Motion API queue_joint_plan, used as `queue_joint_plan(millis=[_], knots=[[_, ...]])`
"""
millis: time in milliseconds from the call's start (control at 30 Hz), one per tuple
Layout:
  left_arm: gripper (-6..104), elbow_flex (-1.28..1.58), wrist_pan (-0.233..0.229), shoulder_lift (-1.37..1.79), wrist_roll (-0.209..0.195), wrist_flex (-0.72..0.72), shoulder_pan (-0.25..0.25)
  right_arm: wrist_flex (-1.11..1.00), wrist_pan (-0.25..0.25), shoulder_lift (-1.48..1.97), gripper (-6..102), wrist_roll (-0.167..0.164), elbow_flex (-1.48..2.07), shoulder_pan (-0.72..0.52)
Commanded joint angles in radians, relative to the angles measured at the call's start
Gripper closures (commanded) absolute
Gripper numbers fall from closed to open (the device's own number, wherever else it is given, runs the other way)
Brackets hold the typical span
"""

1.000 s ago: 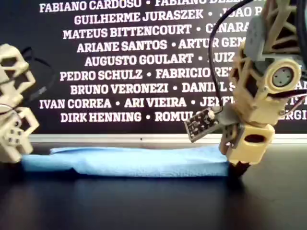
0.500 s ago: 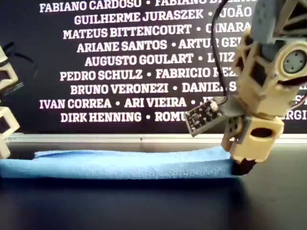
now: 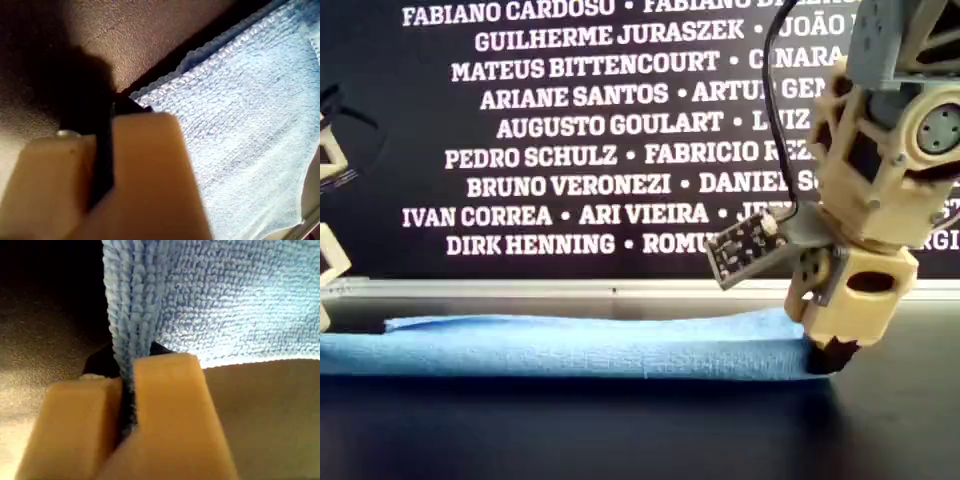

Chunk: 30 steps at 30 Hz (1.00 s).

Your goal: Fold a cloth

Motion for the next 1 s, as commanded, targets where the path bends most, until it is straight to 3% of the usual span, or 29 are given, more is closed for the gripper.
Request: queue_joint_plan(millis=[0, 133, 233, 367, 500, 667, 967], knots=[[98, -0.002, -0.006, 0.04, 0.005, -0.009, -0.026, 0.02, -0.006, 0.086, 96, -0.003, -0.014, -0.005], [96, -0.008, -0.006, 0.04, 0.005, -0.009, -0.026, 0.018, -0.006, 0.078, 95, -0.002, -0.021, -0.005], [87, -0.014, -0.006, 0.041, 0.005, -0.009, -0.026, 0.018, -0.006, 0.089, 91, -0.002, -0.017, -0.005], [63, -0.003, -0.025, 0.075, 0.005, -0.009, -0.026, 0.018, -0.003, 0.092, 74, -0.002, -0.021, -0.009], [47, 0.043, -0.025, 0.221, -0.008, -0.008, -0.026, 0.02, 0.009, 0.155, 56, -0.002, 0.0, -0.017], [45, 0.153, -0.023, 0.532, 0.005, -0.008, -0.015, 0.02, 0.009, 0.377, 45, -0.017, 0.072, -0.023], [45, 0.396, -0.025, 1.203, 0.005, -0.008, -0.009, 0.02, 0.012, 0.884, 45, -0.02, 0.37, -0.026]])
